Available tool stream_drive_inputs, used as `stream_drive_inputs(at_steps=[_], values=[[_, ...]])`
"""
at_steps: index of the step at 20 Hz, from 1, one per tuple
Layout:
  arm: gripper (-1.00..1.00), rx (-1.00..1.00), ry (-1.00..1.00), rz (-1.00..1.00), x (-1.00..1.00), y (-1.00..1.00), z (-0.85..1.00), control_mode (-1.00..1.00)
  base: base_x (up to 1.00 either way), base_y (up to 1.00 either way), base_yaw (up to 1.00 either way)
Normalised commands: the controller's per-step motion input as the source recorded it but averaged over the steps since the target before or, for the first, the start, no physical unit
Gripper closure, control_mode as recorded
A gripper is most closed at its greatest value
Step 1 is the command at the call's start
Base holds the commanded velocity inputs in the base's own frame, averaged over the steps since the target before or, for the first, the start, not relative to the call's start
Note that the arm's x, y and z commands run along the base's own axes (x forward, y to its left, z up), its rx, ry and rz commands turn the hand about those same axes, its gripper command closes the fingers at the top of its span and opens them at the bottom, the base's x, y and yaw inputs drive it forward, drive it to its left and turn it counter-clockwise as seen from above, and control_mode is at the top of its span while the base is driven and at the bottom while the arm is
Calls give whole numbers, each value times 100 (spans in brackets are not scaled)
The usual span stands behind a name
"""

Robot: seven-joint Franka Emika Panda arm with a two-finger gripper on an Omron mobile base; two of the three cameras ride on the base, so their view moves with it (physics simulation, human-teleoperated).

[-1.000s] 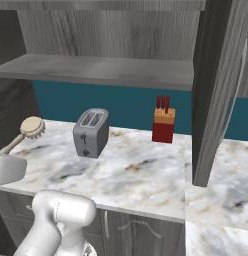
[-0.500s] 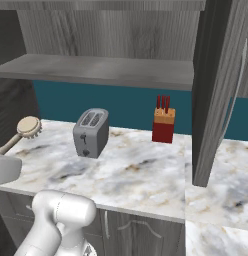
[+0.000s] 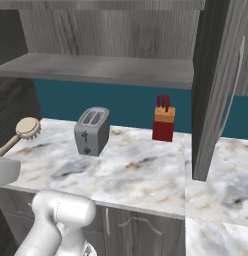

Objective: Locate and retrieve the soap dispenser and dish brush from the cabinet. Place them next to the sink.

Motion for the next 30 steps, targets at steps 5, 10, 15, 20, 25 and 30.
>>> stream_drive_inputs(at_steps=[5,10,15,20,25,30], values=[[100,0,0,0,0,0,0,100,-44,0,0],[100,0,0,0,0,0,0,100,-40,1,-1],[100,0,0,0,0,0,0,100,-44,1,-3],[100,0,0,0,0,0,0,100,-41,1,-3],[100,0,0,0,0,0,0,100,-38,3,-4],[100,0,0,0,0,0,0,100,-18,12,-5]])
